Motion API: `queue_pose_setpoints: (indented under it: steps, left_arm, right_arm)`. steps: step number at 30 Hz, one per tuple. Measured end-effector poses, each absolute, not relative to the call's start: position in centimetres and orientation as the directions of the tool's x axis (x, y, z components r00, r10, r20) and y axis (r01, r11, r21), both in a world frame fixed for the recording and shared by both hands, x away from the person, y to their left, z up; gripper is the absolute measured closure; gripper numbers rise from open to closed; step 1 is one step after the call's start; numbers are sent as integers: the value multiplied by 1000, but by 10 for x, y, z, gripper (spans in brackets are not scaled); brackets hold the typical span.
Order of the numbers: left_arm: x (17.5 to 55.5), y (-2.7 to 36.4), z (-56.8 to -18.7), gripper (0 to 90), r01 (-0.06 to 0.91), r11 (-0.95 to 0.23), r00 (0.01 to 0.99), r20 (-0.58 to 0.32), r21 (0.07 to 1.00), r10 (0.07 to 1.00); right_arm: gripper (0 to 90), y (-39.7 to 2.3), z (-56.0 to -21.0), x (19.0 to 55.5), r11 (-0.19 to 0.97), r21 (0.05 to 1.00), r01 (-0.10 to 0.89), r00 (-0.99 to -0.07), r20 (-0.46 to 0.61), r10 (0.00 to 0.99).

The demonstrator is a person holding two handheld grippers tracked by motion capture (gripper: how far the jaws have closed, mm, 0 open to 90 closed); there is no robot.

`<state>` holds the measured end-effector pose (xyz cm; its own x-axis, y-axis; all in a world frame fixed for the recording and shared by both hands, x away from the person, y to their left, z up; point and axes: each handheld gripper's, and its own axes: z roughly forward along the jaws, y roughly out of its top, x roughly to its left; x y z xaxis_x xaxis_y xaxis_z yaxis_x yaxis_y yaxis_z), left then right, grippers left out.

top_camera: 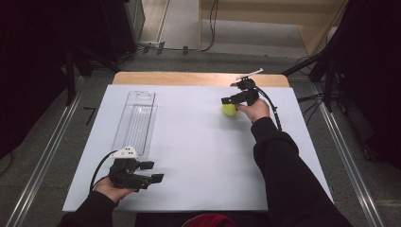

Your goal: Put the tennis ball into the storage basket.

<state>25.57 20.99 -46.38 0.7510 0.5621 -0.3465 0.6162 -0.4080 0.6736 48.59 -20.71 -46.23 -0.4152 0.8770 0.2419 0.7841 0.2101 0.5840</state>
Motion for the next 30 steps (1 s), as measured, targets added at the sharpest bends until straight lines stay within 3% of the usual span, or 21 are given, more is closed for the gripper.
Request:
queue_pose_setpoints:
  steps: [30]
  left_arm:
    - [255,210,-464,309,614,-411,754,-348,674,557]
  right_arm:
    - [113,-205,-487,482,201,559,804,-395,250,884]
